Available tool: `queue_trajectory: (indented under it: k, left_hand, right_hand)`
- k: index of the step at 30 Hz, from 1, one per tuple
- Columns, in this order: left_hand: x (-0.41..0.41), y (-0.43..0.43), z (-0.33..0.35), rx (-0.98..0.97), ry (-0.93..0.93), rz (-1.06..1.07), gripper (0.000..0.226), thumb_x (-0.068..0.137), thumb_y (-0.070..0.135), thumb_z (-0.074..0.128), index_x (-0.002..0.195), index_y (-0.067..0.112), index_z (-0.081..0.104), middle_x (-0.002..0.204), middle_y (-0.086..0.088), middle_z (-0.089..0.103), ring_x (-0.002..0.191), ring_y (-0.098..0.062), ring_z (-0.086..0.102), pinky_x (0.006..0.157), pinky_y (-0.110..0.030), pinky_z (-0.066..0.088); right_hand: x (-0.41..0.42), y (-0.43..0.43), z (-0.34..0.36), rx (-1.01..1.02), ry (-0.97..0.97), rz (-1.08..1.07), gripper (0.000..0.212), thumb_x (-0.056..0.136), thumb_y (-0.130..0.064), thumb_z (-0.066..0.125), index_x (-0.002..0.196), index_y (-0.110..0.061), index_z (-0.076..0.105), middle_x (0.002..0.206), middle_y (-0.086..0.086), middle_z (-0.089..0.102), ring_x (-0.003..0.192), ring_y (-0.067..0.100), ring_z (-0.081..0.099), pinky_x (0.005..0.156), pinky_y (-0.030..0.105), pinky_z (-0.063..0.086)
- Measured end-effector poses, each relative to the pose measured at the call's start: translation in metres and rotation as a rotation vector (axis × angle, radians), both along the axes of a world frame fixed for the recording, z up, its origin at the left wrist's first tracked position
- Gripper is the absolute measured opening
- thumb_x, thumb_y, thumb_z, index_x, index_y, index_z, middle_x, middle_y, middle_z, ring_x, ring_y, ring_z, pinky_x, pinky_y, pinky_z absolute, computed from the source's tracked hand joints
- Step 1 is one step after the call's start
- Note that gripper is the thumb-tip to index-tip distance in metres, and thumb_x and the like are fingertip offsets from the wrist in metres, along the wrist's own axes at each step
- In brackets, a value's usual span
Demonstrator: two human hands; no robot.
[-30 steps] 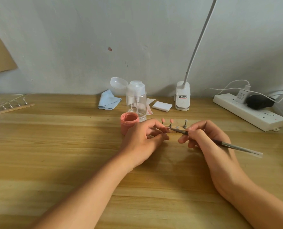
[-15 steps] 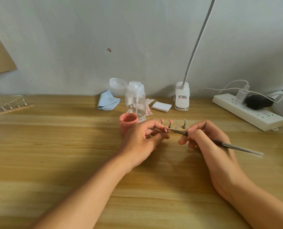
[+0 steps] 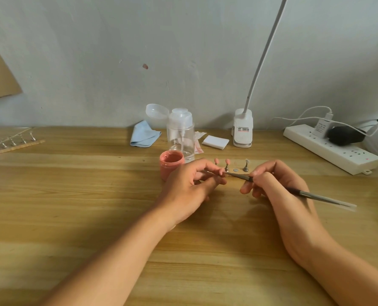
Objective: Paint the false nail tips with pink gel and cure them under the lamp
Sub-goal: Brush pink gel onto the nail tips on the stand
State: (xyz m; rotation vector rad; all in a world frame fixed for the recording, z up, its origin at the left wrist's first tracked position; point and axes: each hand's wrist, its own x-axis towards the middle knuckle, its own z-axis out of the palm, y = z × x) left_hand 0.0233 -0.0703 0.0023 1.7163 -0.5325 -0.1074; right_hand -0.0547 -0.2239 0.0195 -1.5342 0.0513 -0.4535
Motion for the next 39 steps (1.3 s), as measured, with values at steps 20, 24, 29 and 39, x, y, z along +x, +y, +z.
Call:
queue_trajectory:
  k: [20,24,29,39]
  left_hand:
    - [-0.0007,0.0005,0.001,-0.013,-0.001,-0.009,0.013,0.095,0.012,0.064,0.095,0.024,0.069,0.093,0.005,0.077,0.091,-0.007,0.068,0.054,-0.018,0.044]
    - [-0.0008,0.0001,0.0008,-0.02,0.007,-0.006,0.013,0.094,0.013,0.066,0.094,0.026,0.069,0.092,0.004,0.078,0.084,-0.001,0.066,0.053,-0.017,0.044]
    - [-0.0007,0.0004,0.0008,-0.022,0.01,-0.004,0.014,0.093,0.015,0.066,0.093,0.028,0.068,0.092,0.006,0.078,0.084,0.0,0.066,0.053,-0.016,0.044]
    - [-0.0003,0.0006,-0.0003,-0.011,0.01,-0.001,0.012,0.094,0.016,0.067,0.094,0.028,0.069,0.092,0.006,0.078,0.083,-0.001,0.066,0.054,-0.016,0.044]
  right_hand:
    - [0.0002,-0.0003,-0.0003,0.012,-0.026,-0.027,0.013,0.092,-0.003,0.053,0.081,-0.004,0.058,0.064,0.006,0.068,0.07,0.015,0.053,0.071,0.031,0.042]
    - [-0.0006,0.0008,-0.0002,-0.002,-0.023,0.025,0.011,0.093,-0.004,0.053,0.085,0.002,0.057,0.064,0.006,0.068,0.068,0.009,0.057,0.072,0.027,0.043]
    - [-0.0001,0.0,0.0,0.001,-0.04,-0.001,0.011,0.092,-0.002,0.052,0.084,0.002,0.057,0.064,0.007,0.068,0.069,0.013,0.057,0.072,0.029,0.043]
    - [0.0007,-0.0006,-0.0011,-0.014,-0.032,-0.011,0.011,0.09,-0.003,0.052,0.081,0.001,0.057,0.063,0.006,0.067,0.071,0.018,0.056,0.071,0.031,0.042]
